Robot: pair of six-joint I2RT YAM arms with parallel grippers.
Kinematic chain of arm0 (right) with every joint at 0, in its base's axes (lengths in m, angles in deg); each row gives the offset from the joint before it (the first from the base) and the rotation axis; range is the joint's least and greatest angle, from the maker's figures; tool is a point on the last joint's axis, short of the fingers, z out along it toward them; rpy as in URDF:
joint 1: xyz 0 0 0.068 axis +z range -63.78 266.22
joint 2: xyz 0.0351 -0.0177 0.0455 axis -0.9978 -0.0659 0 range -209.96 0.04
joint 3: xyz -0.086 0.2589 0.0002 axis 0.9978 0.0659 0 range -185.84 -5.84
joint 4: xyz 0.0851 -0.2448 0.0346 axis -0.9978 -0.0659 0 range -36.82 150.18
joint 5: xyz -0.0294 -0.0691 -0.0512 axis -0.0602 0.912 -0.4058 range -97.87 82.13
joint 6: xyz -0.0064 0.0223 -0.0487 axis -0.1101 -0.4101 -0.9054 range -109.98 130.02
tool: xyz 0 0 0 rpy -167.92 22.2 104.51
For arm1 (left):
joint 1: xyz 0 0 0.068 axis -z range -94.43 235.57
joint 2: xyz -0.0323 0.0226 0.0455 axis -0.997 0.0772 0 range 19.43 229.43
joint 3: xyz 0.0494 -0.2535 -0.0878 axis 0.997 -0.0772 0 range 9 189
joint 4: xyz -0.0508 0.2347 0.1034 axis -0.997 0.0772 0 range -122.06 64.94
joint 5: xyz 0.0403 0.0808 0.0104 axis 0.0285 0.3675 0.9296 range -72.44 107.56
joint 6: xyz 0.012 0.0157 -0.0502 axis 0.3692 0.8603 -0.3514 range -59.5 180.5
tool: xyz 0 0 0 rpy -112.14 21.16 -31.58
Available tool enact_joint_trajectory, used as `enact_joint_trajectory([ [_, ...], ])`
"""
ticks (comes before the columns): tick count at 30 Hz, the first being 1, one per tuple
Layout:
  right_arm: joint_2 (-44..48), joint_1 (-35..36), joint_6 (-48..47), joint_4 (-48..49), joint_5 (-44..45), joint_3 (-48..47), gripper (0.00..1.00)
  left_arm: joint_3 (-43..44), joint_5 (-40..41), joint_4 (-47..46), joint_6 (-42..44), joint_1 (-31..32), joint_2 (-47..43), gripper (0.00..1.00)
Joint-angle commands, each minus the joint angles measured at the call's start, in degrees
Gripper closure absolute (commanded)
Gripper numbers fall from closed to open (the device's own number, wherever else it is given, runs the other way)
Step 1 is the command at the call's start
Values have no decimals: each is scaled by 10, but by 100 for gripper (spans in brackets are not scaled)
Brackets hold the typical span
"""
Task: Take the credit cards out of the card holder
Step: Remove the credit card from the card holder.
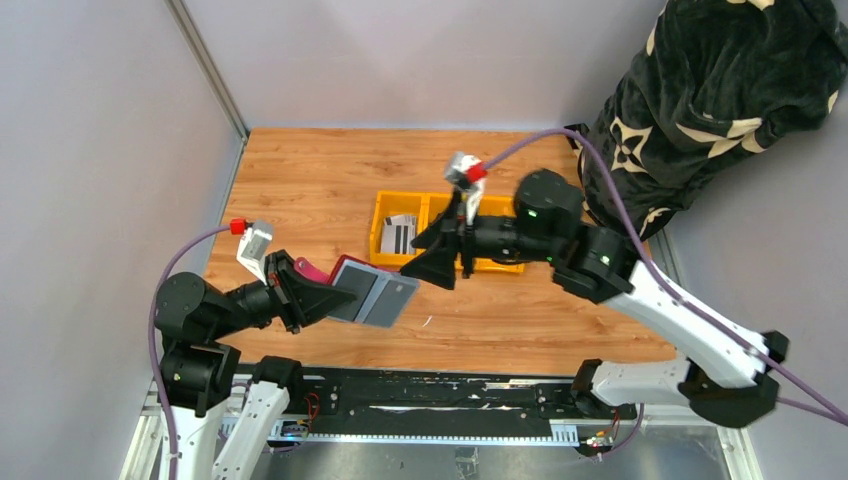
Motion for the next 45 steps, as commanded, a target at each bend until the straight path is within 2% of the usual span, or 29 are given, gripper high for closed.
enact_joint_trajectory([
  [1,101,-3,136,193,104,112,36,-14,113,-56,-59,0,-5,100],
  [6,118,3,258,368,33,229,35,-38,156,-107,-118,0,-8,100],
  [11,61,24,313,461,-5,252,37,-43,156,-137,-154,0,-6,100],
  [19,-14,33,347,516,-29,240,42,-38,134,-153,-179,0,-8,100],
  [31,-38,33,372,582,-19,248,50,-35,121,-171,-200,0,-8,100],
  [33,-41,34,386,614,-23,254,54,-34,121,-170,-200,0,-10,100],
  [38,-53,30,442,719,-38,268,79,-37,118,-165,-201,0,-12,98],
  [45,-45,29,461,761,-36,286,100,-30,109,-182,-215,0,-6,84],
])
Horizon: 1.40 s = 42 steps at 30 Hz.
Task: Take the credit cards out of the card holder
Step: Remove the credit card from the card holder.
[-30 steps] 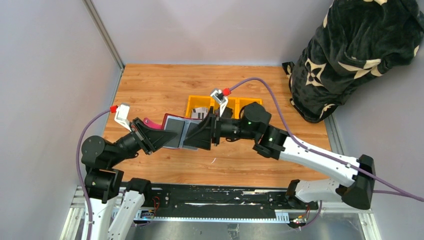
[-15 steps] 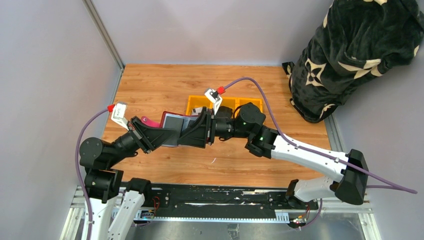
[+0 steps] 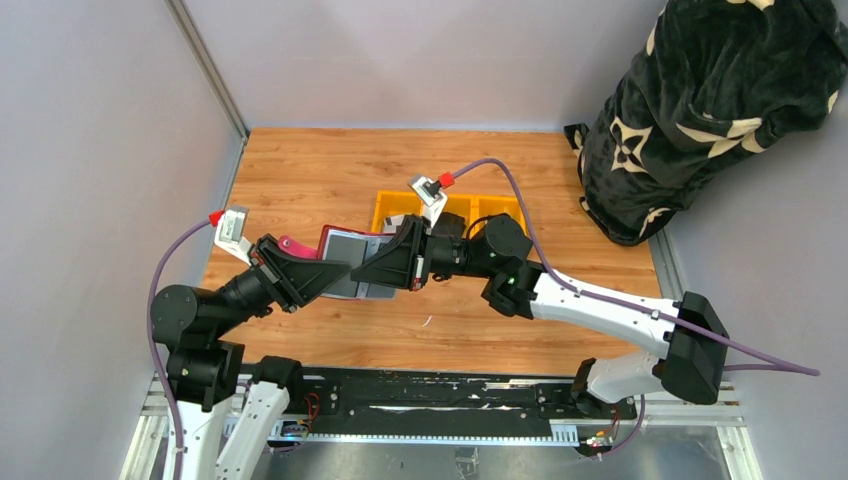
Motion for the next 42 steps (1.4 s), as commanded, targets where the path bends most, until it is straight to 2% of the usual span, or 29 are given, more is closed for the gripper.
enact_joint_trajectory([
  [1,14,1,22,86,-2,10,100,12,-24,-18,-14,0,3,81],
  [6,22,1,25,98,-1,33,100,19,-24,-31,-29,0,5,69],
  [9,29,1,29,111,0,46,100,26,-24,-35,-33,0,6,66],
  [11,34,1,29,113,1,53,100,29,-23,-35,-34,0,7,70],
  [15,42,1,28,115,3,64,100,33,-18,-29,-33,0,6,90],
  [18,44,1,31,122,-3,67,93,36,-14,-21,-29,0,6,97],
  [20,48,1,34,130,-4,73,84,39,-12,-19,-29,0,6,99],
  [23,56,1,35,139,1,79,75,45,-10,-12,-25,0,6,100],
  [27,59,1,36,144,0,70,71,47,-7,-3,-22,0,6,100],
  [36,52,1,51,167,-4,68,99,51,-9,-1,-21,0,6,100],
  [42,66,-2,49,162,11,88,100,57,-4,2,-18,0,8,100],
])
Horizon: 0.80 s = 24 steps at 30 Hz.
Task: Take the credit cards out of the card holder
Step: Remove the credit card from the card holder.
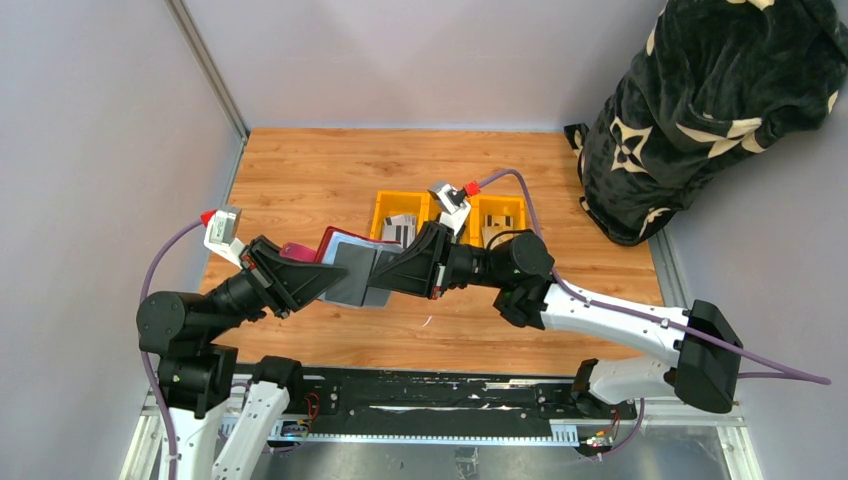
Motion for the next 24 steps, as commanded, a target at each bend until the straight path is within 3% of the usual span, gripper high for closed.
enact_joint_trajectory([
  [1,27,-2,2,40,14,16,100,18,9,0,8,0,2,100],
  [8,27,-1,-3,33,14,24,100,24,13,6,10,0,4,100],
  [9,24,-1,-2,34,10,20,96,24,13,6,10,0,4,100],
  [12,15,0,-2,28,11,10,70,26,13,5,7,0,6,100],
  [13,13,0,-5,22,13,8,56,28,13,5,6,0,7,100],
  [16,7,0,-11,13,15,3,44,32,12,6,5,0,8,100],
  [20,-7,0,-11,17,5,-16,43,30,12,9,7,0,6,100],
  [24,-27,0,-4,20,-10,-44,52,26,12,9,9,0,6,100],
])
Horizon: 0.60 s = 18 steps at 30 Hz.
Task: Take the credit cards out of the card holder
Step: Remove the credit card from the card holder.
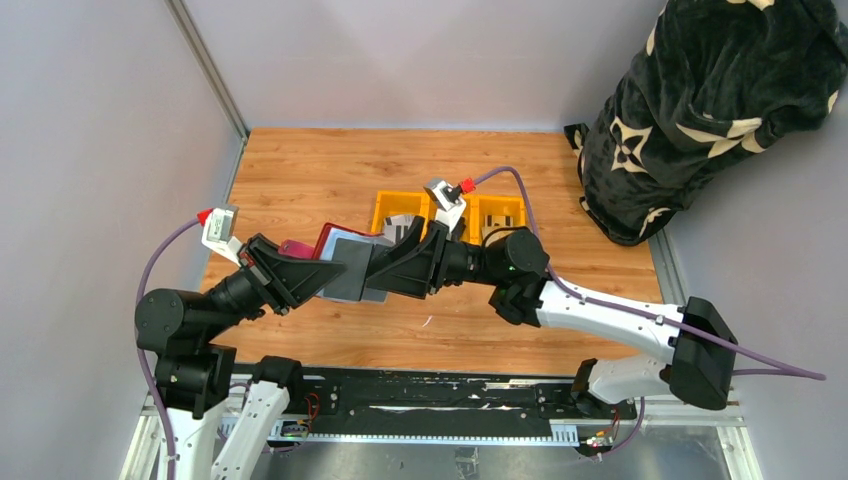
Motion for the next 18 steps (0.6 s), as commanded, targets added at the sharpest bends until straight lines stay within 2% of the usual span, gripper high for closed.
enact_joint_trajectory([
  [1,-20,0,2,23,-22,-43,55,12,-4,-11,1,0,1,100],
  [6,-30,-1,21,50,-34,-48,80,11,-3,-10,3,0,0,100],
  [12,-16,-1,24,68,-26,-21,99,18,-7,-10,-2,0,3,98],
  [18,4,-1,23,82,-16,1,100,23,-6,-6,-3,0,5,94],
])
